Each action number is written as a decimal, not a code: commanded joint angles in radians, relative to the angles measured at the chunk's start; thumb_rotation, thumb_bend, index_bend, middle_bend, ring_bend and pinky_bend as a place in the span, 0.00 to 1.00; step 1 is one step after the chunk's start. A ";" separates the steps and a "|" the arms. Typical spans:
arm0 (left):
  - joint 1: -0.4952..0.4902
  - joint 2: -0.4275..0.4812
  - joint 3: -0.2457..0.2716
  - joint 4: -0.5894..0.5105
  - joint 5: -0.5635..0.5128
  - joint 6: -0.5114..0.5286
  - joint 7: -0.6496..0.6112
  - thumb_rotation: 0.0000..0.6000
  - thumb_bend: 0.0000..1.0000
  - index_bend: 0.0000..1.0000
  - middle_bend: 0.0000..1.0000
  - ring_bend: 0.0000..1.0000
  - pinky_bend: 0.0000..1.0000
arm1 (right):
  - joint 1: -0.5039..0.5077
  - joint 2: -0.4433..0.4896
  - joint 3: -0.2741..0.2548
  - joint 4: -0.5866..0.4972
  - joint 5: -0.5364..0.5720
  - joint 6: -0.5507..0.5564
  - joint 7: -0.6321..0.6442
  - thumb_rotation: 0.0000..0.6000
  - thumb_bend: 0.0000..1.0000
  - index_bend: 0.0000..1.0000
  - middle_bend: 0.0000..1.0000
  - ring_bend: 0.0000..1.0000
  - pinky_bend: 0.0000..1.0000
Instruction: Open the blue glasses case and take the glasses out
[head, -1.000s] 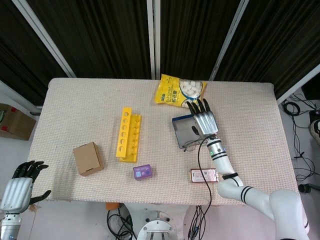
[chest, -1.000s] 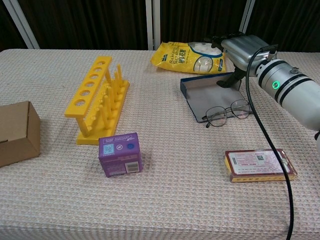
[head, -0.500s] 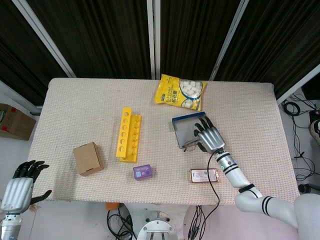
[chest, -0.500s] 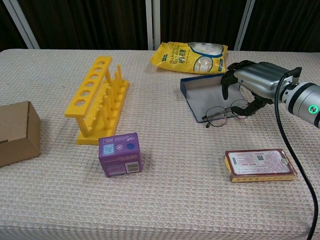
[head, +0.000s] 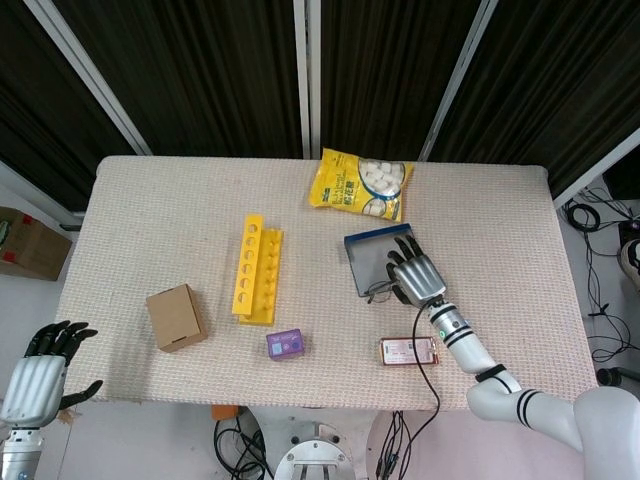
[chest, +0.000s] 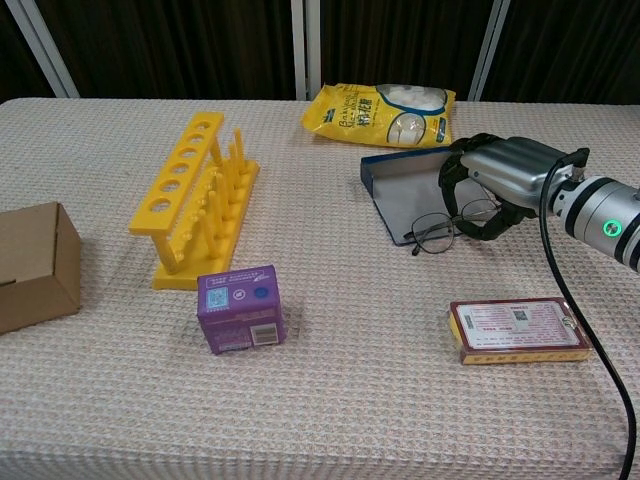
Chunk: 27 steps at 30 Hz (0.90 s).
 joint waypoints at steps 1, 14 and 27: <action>0.000 0.000 0.000 0.001 -0.001 0.000 -0.001 1.00 0.09 0.27 0.20 0.12 0.14 | 0.001 -0.005 -0.001 0.008 -0.005 -0.001 0.004 1.00 0.36 0.54 0.28 0.03 0.00; 0.003 0.000 0.000 0.004 -0.005 0.000 -0.005 1.00 0.09 0.27 0.20 0.12 0.14 | -0.008 0.036 -0.015 -0.039 -0.082 0.064 0.046 1.00 0.47 0.72 0.33 0.06 0.00; 0.003 -0.004 -0.001 0.007 -0.005 0.000 -0.007 1.00 0.09 0.27 0.20 0.12 0.14 | 0.055 0.091 -0.017 -0.260 -0.175 0.047 0.013 1.00 0.47 0.72 0.32 0.08 0.00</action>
